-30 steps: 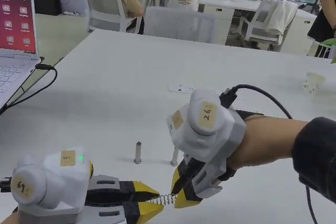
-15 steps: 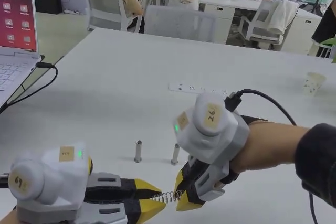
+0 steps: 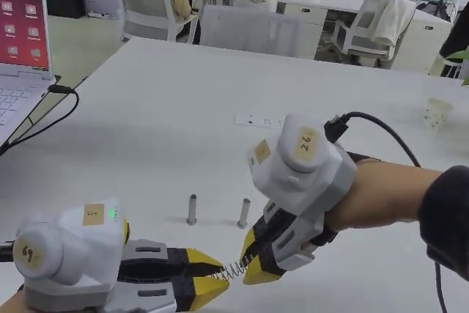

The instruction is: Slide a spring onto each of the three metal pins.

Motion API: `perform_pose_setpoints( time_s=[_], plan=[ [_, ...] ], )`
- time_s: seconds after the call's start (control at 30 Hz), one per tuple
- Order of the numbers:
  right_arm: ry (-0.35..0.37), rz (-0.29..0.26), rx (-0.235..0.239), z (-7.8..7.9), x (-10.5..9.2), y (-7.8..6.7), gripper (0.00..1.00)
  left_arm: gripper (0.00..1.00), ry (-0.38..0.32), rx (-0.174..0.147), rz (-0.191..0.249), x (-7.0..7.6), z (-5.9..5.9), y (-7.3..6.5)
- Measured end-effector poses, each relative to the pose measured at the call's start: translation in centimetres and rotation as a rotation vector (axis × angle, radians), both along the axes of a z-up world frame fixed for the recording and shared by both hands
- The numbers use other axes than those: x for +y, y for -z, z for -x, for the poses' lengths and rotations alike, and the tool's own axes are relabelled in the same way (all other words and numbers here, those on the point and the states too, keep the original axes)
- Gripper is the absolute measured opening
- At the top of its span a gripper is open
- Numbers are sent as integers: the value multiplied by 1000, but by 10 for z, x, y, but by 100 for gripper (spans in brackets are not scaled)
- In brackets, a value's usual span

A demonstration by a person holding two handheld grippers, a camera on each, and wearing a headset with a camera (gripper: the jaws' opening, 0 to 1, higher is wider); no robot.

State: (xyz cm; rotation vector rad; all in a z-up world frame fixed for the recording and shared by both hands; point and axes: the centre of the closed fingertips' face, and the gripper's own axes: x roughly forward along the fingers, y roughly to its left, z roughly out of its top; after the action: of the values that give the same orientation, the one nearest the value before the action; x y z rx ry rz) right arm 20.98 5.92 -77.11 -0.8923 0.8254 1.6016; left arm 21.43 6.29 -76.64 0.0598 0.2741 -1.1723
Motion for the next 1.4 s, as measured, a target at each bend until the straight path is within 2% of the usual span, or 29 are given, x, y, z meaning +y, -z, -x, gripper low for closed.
perform_pose_setpoints(
  time_s=[0.2, 0.6, 1.3, 1.4],
  plan=[
    [-9, -14, -3, 2, 7, -4, 8, 2, 2, 4, -9, -1, 1, 2],
    [-40, -2, -7, 8, 17, -7, 8, 2, 11, 8, -20, -5, 3, 7],
    [-41, 29, -12, 7, 17, -5, 8, 3, 15, 5, -22, -10, 0, 11],
    [-38, 30, -17, 5, 16, -6, 8, 5, 11, 10, -14, -9, -1, 10]
  ],
)
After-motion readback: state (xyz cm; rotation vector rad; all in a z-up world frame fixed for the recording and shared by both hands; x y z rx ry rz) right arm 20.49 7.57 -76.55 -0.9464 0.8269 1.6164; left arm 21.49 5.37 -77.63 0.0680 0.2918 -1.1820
